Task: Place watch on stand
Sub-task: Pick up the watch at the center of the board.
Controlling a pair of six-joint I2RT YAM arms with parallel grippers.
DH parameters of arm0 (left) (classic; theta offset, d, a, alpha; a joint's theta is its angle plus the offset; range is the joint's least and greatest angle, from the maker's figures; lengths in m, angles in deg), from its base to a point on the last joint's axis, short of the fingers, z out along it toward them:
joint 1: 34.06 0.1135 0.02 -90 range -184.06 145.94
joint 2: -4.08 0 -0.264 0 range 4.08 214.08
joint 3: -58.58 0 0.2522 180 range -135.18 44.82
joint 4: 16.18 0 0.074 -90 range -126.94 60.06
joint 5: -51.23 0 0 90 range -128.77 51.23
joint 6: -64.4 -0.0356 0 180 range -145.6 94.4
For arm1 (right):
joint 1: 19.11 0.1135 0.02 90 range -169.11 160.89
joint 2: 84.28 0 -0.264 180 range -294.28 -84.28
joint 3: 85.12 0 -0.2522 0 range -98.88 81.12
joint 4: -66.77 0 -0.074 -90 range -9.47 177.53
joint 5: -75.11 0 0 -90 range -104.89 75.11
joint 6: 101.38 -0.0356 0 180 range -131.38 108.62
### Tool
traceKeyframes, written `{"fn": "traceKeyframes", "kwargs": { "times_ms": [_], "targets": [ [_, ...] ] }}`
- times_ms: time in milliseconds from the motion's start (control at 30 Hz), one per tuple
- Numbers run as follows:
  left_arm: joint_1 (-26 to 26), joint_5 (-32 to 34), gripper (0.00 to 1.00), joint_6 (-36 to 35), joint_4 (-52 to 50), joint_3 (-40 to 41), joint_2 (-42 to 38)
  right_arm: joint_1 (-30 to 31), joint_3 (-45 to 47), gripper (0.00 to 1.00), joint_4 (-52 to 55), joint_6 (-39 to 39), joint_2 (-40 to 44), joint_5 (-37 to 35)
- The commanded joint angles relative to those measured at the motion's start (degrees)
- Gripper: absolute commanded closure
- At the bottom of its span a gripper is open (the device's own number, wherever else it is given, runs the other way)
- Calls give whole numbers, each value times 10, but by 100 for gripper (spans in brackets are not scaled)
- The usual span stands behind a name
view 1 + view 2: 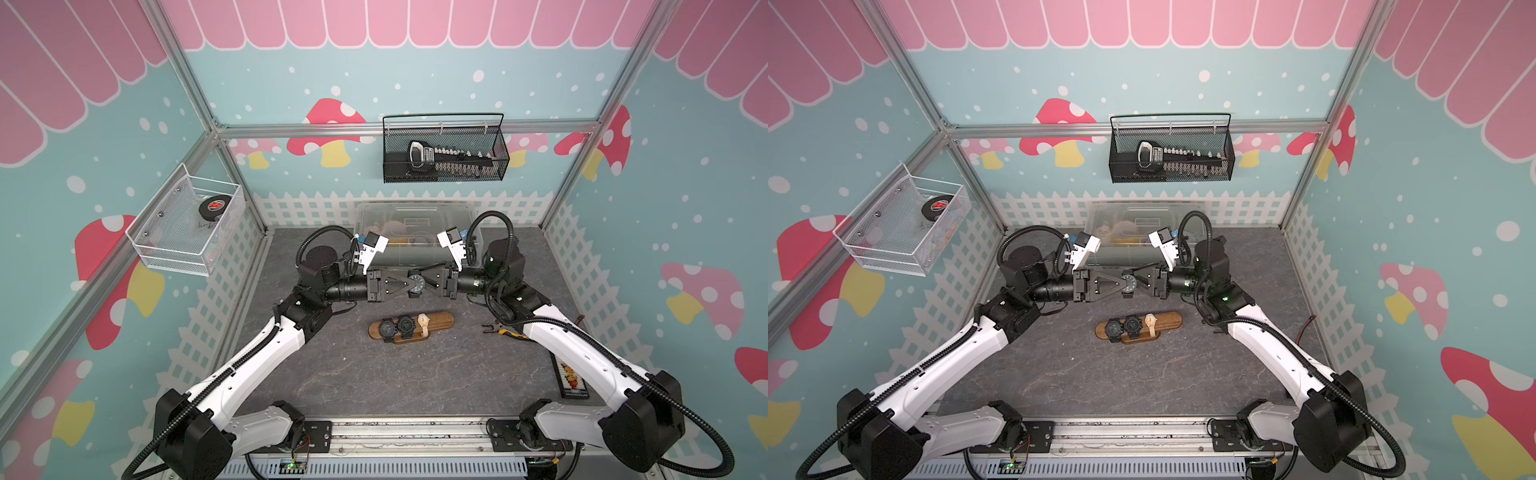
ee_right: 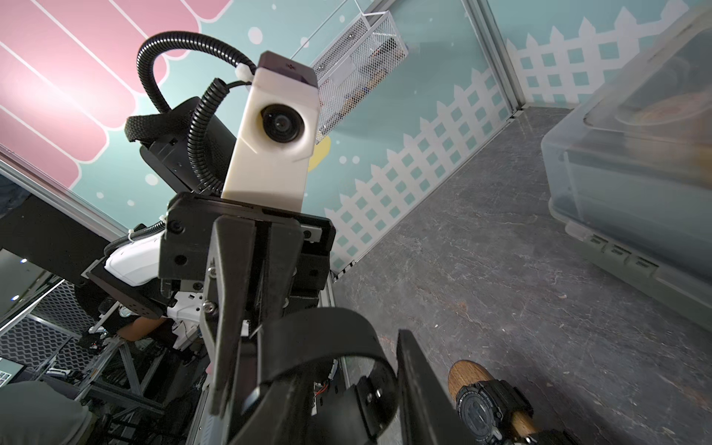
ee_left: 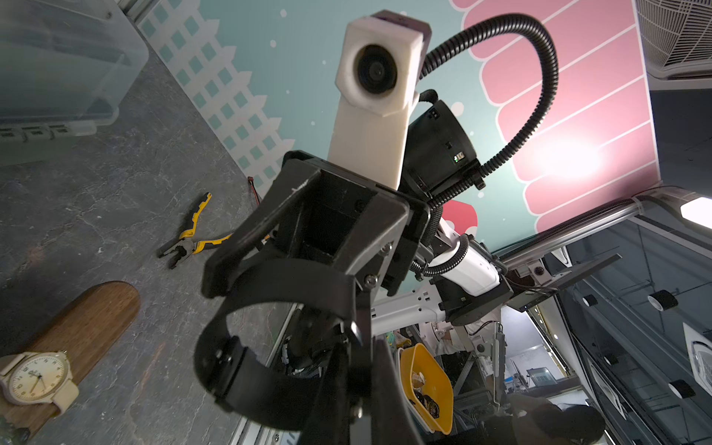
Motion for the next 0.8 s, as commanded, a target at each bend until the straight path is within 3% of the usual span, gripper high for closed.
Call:
{"fn": "traceKeyframes", "kwargs": {
  "times_ms": [0, 200, 367, 567, 633, 700, 733, 767],
  "targets": [
    [-6, -11, 100, 11, 25, -14, -2, 3, 6, 66, -46, -25, -14, 24],
    [-10, -17, 100, 28, 45, -17, 4, 16, 7, 67, -76, -38, -25, 49],
    [-11, -22, 100, 45, 68, -18, 5, 17, 0, 66, -37, -11, -23, 46],
    [-11, -23, 100, 46, 67, -18, 12, 17, 5, 94, -60, -22, -15, 42],
    [-10, -23, 100, 46, 67, -19, 12, 17, 7, 100, -52, -16, -12, 37],
    [-11, -22, 100, 45, 64, -21, 13, 18, 7, 100, -39, -7, -7, 30],
    [-11, -22, 94, 44, 60, -22, 13, 18, 9, 100, -36, -5, -4, 30],
    [-11, -20, 82, 42, 55, -25, 13, 17, 12, 100, -36, -5, -1, 12]
  ]
}}
